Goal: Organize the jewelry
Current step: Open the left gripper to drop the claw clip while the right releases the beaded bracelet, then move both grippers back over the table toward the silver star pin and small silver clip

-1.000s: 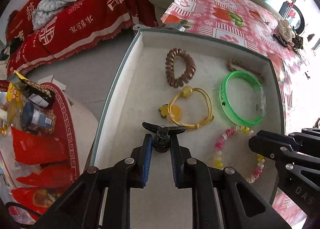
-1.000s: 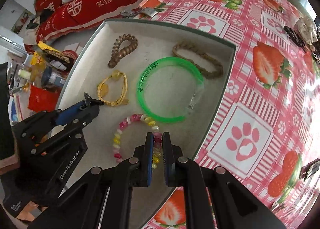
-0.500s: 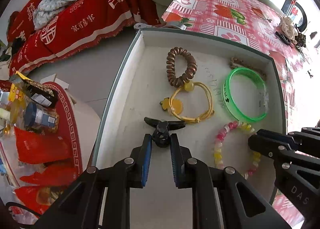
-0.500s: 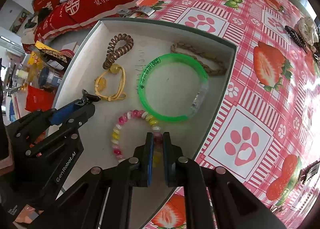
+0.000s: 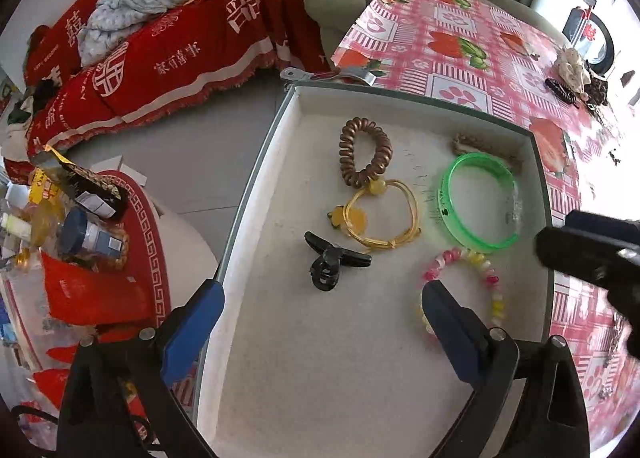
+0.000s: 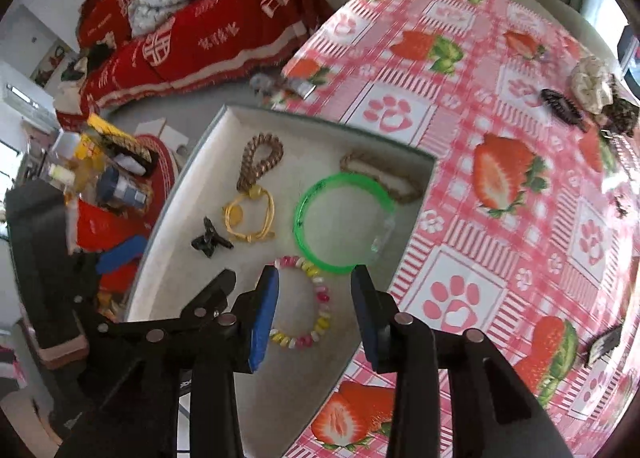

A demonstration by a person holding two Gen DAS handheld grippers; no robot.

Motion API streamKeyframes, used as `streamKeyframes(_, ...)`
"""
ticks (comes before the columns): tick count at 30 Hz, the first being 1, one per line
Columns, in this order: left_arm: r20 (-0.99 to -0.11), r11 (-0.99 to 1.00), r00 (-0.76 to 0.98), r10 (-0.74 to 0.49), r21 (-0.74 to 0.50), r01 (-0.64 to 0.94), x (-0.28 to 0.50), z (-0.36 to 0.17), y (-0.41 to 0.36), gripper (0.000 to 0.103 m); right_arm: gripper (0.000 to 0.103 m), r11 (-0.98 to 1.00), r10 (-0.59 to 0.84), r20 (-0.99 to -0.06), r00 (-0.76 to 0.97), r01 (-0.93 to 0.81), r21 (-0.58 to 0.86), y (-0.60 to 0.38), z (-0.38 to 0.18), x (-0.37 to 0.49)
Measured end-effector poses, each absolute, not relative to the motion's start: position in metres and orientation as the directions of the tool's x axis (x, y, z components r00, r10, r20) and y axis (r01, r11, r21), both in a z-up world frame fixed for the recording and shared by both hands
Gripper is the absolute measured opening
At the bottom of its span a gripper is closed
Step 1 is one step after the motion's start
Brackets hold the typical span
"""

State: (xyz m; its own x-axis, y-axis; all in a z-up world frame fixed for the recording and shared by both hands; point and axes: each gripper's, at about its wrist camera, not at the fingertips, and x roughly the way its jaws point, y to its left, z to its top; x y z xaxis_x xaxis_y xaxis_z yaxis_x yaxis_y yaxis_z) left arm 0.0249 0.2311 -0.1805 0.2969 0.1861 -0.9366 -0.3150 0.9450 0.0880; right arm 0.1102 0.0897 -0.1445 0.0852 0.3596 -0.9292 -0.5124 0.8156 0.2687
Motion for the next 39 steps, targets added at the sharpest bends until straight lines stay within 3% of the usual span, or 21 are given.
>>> streamKeyframes(5,-0.927,0.945,0.317,0.201,0.098,-0.313,0.022,-0.168,0.225,0.103,0.050,0.839,0.362,-0.926,0.103,-0.469,0.276,0.067,-0.134,0.108)
streamKeyframes(12,-0.931,0.965,0.336,0.140,0.053,-0.256,0.021,-0.153,0.201,0.103,0.080,0.887,0.361,-0.927,0.098,-0.343,0.309,0.010,-0.134,0.102)
streamKeyframes(16,-0.939,0.980,0.333,0.089,0.023,-0.197,0.026,-0.147,0.173,0.103,0.081,0.915,0.341,-0.935,0.100,-0.263,0.306,-0.029,-0.138,0.099)
streamKeyframes(18,-0.939,0.988,0.337,0.066,0.014,-0.155,0.030,-0.144,0.154,0.103,0.090,0.928,0.328,-0.939,0.107,-0.221,0.299,-0.051,-0.140,0.098)
streamKeyframes(36,-0.953,1.000,0.303,0.006,0.014,0.021,0.048,-0.147,0.048,0.103,0.090,0.977,0.182,-0.979,0.095,0.097,0.191,-0.191,-0.171,0.070)
streamKeyframes(38,-0.956,1.000,0.294,0.009,0.017,0.023,0.049,-0.151,0.043,0.103,0.088,0.972,0.191,-0.977,0.094,0.123,0.202,-0.192,-0.176,0.070)
streamKeyframes(39,-0.956,1.000,0.292,0.010,0.017,0.022,0.049,-0.152,0.043,0.103,0.081,0.969,0.197,-0.976,0.096,0.133,0.208,-0.192,-0.179,0.071)
